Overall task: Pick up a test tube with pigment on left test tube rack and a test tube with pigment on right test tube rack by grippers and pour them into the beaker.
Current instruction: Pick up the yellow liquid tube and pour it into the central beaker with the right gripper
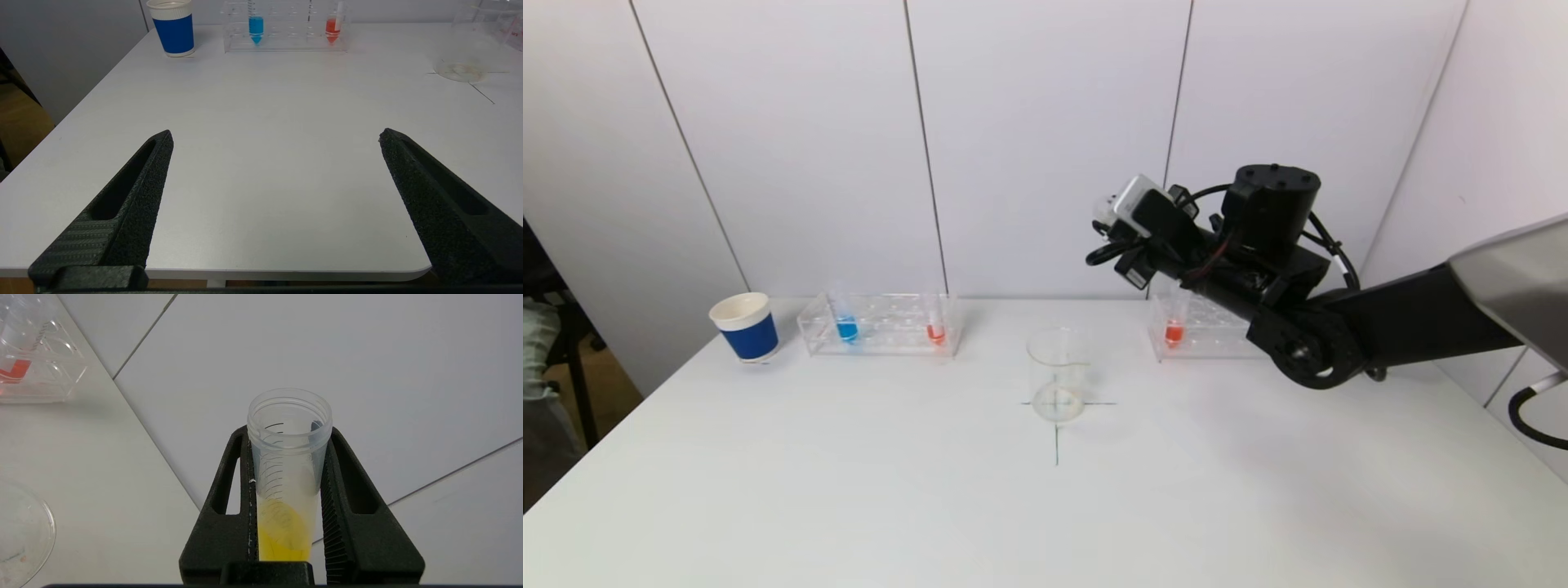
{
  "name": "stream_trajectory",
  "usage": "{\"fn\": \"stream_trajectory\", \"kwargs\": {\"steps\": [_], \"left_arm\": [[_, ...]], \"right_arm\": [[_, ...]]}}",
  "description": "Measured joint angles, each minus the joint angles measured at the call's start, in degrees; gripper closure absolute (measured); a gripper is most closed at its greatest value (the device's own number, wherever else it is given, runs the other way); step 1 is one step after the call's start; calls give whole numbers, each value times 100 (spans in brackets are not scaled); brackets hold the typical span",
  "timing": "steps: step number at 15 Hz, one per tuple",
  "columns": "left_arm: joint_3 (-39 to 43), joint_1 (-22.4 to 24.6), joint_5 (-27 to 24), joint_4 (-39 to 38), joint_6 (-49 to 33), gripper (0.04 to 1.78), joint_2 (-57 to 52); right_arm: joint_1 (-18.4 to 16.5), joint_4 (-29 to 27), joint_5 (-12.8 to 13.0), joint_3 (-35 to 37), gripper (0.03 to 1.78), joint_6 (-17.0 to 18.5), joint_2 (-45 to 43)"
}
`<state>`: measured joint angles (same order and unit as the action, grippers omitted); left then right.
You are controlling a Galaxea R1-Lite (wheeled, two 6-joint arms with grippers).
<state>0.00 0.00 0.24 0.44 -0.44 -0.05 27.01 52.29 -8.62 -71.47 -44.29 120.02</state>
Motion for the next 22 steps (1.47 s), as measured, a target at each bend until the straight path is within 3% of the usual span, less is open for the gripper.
{"fn": "stream_trajectory", "kwargs": {"steps": [4,8,22], "left_arm": [[0,0,0,0,0,6,0],[0,0,-2,0,4,6,0],[0,0,-2,0,2,6,0]], "right_arm": [[121,83,-55,-154,132,-323,267],[154,502,-566,-251,132,-872,680],[0,1729,-1641,-22,132,-1545,1119]]}}
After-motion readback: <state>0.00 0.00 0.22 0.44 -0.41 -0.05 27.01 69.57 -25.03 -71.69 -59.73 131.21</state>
